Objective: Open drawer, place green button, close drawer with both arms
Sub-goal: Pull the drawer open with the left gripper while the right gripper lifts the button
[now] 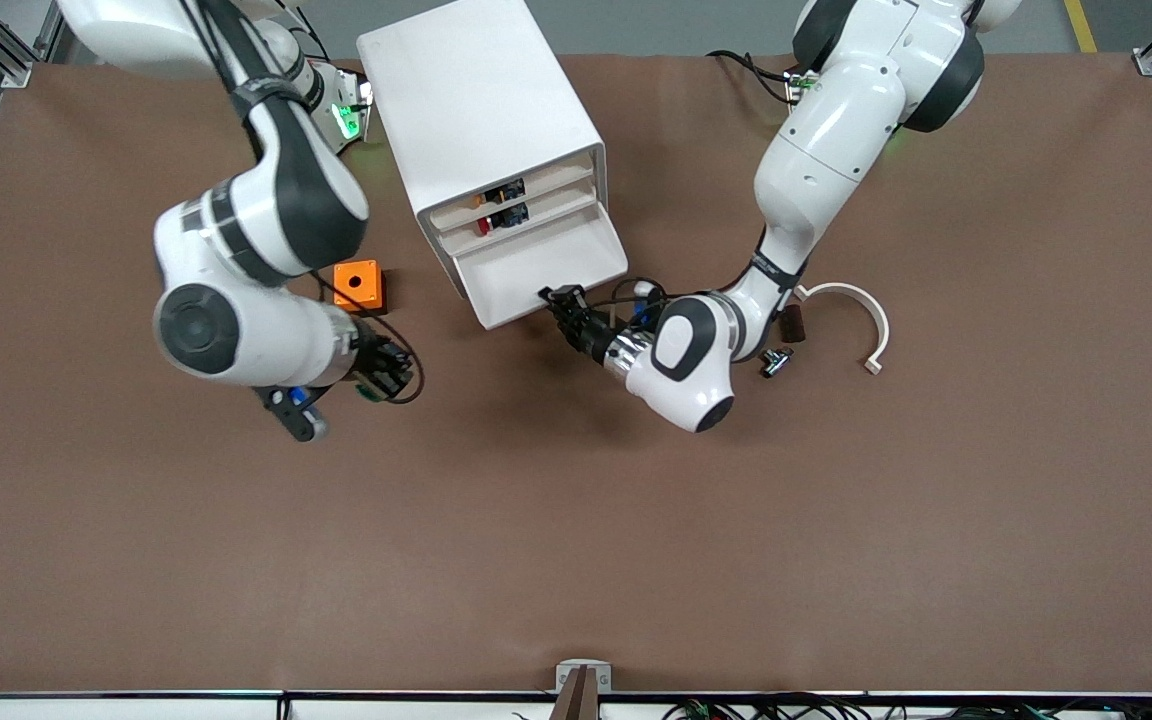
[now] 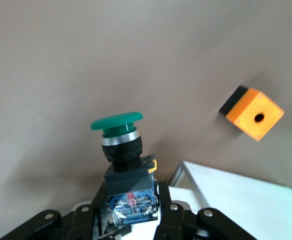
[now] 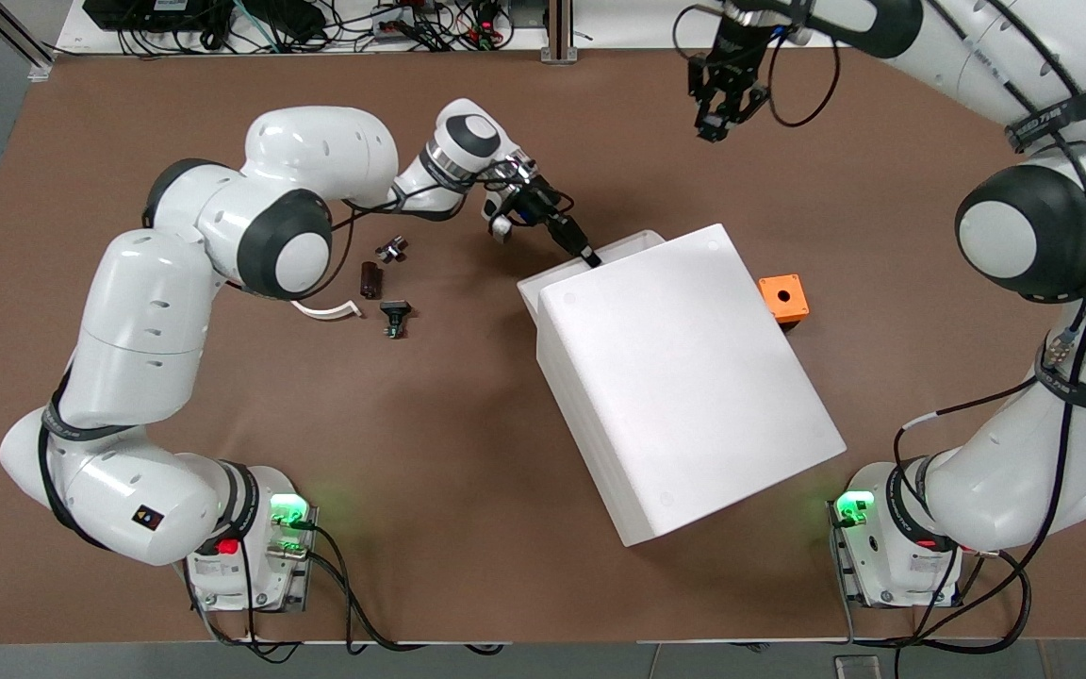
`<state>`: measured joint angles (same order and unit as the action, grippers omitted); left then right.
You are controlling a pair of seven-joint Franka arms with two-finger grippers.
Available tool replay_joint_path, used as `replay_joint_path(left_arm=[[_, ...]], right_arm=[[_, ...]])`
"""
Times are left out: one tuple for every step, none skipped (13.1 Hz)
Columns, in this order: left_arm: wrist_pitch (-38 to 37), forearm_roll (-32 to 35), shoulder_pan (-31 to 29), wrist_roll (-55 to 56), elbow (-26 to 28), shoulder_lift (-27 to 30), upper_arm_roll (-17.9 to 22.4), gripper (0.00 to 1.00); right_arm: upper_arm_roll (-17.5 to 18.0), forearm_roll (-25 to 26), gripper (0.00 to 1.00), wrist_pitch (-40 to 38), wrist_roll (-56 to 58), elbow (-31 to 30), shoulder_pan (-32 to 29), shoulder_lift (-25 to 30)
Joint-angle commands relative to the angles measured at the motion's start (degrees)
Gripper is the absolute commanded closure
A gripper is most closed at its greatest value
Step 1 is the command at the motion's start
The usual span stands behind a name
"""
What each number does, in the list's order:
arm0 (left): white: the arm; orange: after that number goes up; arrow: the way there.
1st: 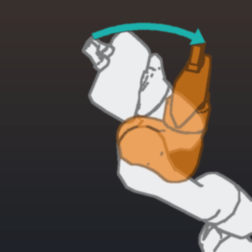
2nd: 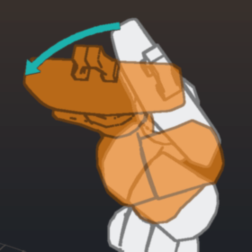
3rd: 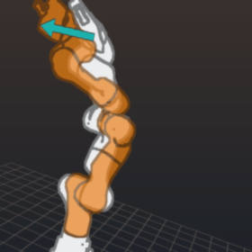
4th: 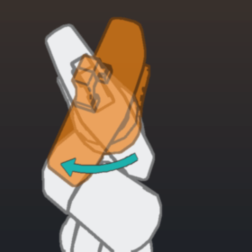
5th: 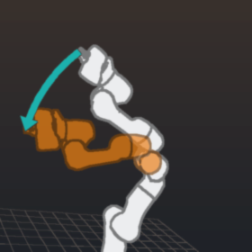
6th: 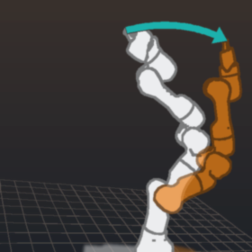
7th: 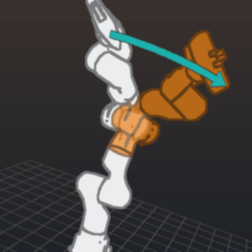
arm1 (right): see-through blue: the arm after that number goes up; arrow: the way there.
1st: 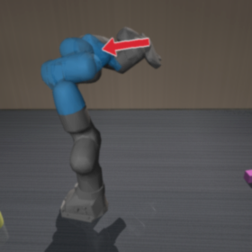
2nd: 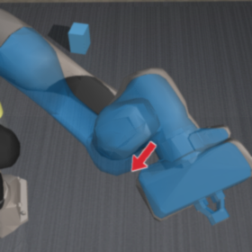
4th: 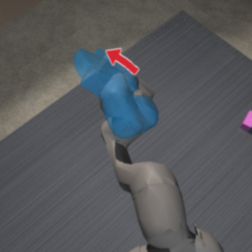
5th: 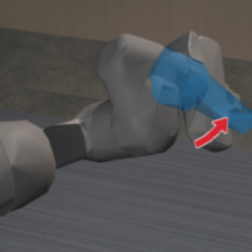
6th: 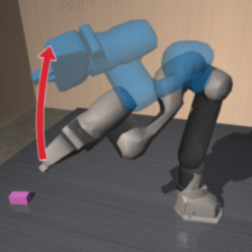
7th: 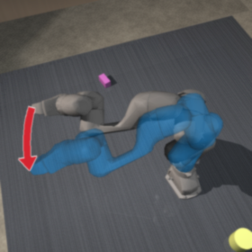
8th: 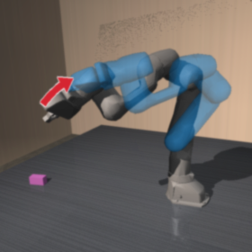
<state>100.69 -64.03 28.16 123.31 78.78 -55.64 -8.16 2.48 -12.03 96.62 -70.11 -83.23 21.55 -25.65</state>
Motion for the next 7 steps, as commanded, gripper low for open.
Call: replay_joint_path(left_arm=[[-2.0, -0.4, -2.7, -7.9, -2.7, -0.6, -0.2, 0.76], [-2.0, -0.4, -2.7, -8.9, -2.7, -0.6, 0.2, 0.68], [-2.0, -0.3, -2.8, -8.9, -2.6, -0.5, 0.2, 0.54], [-2.0, -0.3, -2.7, -8.9, -2.6, -0.3, 0.2, 0.19], [-2.1, -0.2, -2.8, -8.9, -2.6, -0.1, 0.3, 0.01], [-2.1, 0.1, -2.8, -8.9, -2.7, 0.2, 0.3, 0.01], [-2.1, 1.6, -3.1, -8.9, -2.9, 0.8, 0.4, 0.01]], right_arm=[[-0.5, -0.5, 1.0, 7.8, -8.6, -11.1, 5.9, 6.0], [-0.6, -0.5, 1.0, 10.6, -12.7, -13.0, 8.7, 6.2], [-0.6, -0.1, 1.0, 13.2, -17.3, -14.0, 11.6, 6.1], [-0.7, 0.2, 1.0, 14.7, -20.5, -14.1, 13.8, 5.6], [-0.7, 0.3, 1.0, 15.9, -22.3, -14.1, 15.4, 5.4], [-0.7, 0.7, 0.99, 18.2, -24.2, -14.9, 16.7, 5.1], [-0.7, 2.0, 0.99, 21.4, -26.3, -16.5, 18.0, 4.8]])
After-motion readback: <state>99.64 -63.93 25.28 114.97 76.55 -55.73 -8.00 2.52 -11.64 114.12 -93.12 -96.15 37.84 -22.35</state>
